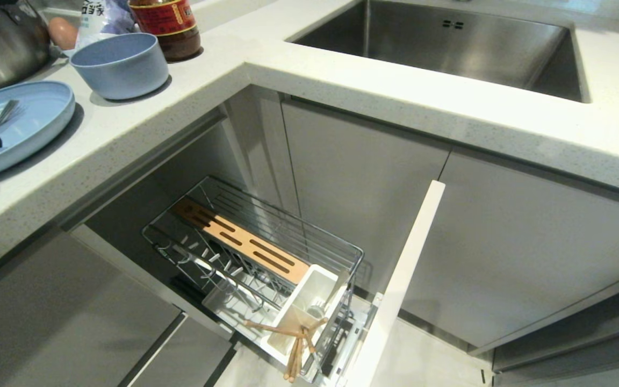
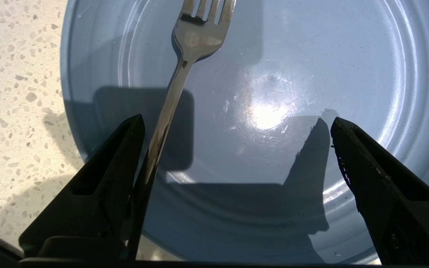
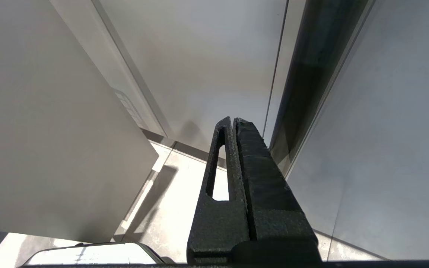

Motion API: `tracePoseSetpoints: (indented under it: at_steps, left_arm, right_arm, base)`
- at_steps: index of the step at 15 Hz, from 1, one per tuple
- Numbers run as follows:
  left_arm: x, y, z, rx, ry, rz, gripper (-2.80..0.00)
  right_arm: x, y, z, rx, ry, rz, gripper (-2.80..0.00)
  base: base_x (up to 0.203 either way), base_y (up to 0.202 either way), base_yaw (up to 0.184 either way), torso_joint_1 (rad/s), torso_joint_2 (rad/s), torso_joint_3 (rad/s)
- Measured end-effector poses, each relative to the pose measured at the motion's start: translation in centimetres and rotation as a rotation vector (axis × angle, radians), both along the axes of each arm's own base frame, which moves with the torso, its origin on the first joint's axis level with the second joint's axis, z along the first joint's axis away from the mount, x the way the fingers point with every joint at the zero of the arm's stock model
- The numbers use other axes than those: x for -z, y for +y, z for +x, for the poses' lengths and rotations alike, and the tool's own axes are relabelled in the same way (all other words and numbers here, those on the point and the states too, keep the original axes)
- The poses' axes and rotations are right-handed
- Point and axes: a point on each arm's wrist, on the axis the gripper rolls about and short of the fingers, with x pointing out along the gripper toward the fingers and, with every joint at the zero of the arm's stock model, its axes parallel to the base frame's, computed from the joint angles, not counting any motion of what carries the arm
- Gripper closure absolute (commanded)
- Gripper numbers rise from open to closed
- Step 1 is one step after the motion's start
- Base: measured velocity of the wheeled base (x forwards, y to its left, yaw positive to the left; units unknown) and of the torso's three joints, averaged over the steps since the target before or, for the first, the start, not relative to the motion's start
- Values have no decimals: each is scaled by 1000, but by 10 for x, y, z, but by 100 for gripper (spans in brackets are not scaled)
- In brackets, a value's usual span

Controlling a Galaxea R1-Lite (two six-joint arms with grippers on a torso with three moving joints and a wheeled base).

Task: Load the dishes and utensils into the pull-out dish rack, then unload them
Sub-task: Pick up the fork and place it in the cupboard

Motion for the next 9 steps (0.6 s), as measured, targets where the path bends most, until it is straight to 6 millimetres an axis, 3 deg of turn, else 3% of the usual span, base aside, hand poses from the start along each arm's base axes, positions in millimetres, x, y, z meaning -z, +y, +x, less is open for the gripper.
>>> tracePoseSetpoints:
  at_steps: [5,6,9]
  left_arm:
    - [1,0,1,3,3,0,-280]
    - [1,0,1,3,6,9,0]
    - [3,1,2,-9,20,29,0]
  right_arm:
    - [0,0,0,0,0,0,0]
    - [0,0,0,0,0,0,0]
    - [0,0,0,0,0,0,0]
  base:
    - [0,0,0,0,0,0]
    - [0,0,0,0,0,0]
    - [0,0,0,0,0,0]
